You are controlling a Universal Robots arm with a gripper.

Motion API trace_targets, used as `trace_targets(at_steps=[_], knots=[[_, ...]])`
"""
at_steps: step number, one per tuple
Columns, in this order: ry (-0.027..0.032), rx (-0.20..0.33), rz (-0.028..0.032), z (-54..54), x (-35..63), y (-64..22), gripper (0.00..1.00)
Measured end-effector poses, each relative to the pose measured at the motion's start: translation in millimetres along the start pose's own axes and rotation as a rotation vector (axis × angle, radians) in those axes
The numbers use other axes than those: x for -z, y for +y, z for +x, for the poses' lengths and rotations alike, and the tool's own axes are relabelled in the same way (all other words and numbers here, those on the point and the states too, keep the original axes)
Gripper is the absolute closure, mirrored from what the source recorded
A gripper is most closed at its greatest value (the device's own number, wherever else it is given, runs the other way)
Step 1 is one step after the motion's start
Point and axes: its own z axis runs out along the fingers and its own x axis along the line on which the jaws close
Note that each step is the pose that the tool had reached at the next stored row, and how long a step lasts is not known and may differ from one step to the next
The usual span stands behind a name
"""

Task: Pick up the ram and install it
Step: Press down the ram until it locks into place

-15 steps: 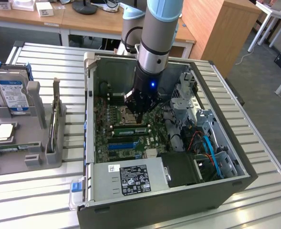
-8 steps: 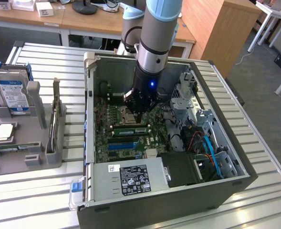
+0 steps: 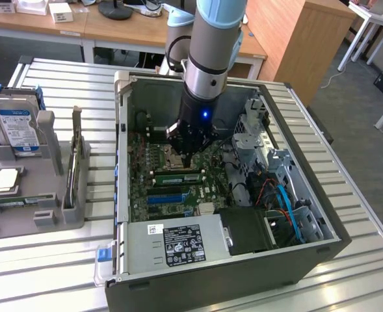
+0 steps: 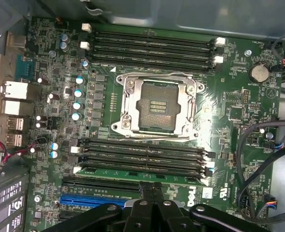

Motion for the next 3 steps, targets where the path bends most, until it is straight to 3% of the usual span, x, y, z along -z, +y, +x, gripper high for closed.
trace_targets(at_steps=[3], knots=[[0.0, 0.0, -0.0001, 0.0, 0.0, 0.0, 0.89]])
